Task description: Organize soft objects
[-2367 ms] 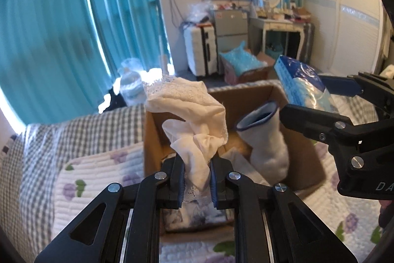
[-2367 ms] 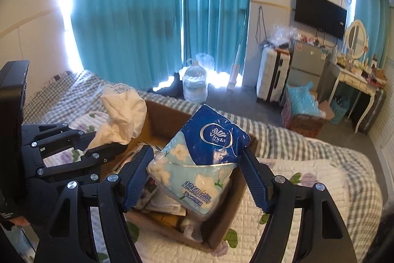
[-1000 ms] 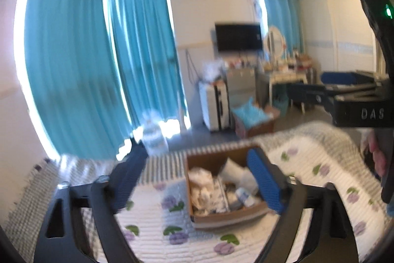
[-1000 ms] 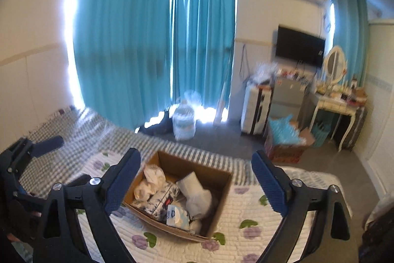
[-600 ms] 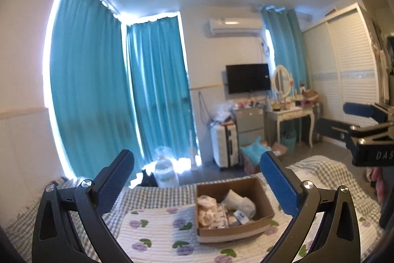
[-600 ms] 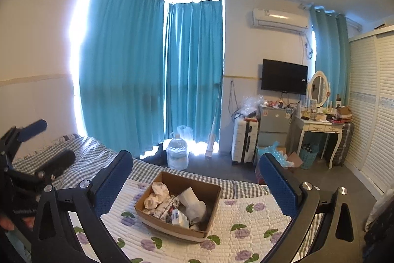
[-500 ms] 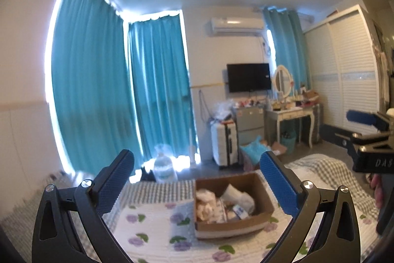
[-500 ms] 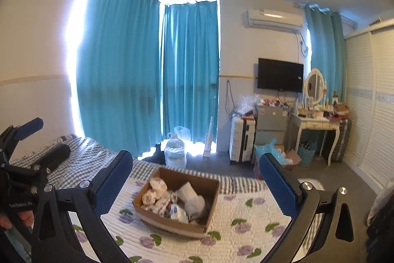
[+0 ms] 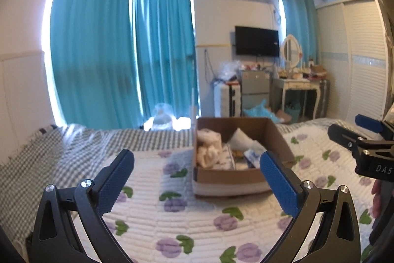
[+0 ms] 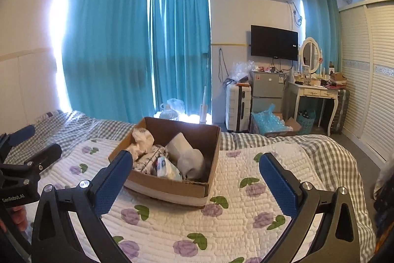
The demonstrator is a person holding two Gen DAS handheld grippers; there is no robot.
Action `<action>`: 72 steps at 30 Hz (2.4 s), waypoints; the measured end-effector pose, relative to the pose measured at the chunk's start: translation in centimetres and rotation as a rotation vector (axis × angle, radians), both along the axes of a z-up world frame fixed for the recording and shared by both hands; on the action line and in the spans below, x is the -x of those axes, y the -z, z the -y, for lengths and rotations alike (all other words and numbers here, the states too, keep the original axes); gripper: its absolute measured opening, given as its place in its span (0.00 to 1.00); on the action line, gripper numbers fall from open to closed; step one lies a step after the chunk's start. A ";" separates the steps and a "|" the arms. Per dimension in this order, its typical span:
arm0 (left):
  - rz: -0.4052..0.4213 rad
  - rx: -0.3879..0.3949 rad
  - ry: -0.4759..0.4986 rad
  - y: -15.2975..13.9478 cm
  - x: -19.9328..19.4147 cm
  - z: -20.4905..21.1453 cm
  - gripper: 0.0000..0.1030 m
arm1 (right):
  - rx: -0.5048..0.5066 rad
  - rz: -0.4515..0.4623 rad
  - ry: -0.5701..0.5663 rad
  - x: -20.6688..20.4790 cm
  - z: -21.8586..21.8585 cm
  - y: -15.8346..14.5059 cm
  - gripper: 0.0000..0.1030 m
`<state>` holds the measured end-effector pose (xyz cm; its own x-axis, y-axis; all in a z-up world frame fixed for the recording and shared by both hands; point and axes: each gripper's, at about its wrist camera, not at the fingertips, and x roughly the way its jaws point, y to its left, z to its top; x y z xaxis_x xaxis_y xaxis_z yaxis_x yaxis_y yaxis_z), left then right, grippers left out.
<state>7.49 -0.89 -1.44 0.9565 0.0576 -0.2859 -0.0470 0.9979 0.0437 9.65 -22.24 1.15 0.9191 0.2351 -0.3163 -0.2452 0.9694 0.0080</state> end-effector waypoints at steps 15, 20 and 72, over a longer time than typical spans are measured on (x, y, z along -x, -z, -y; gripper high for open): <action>-0.018 0.025 0.003 0.1 0.3 -0.5 1.00 | 0.001 -0.034 -0.002 -0.6 -0.6 0.8 1.00; -0.023 0.028 0.006 0.3 0.2 -0.6 1.00 | 0.002 -0.037 -0.003 -0.6 -0.7 0.9 1.00; -0.029 0.017 0.012 0.6 0.5 -0.7 1.00 | -0.004 -0.048 0.011 -0.3 -1.2 1.0 1.00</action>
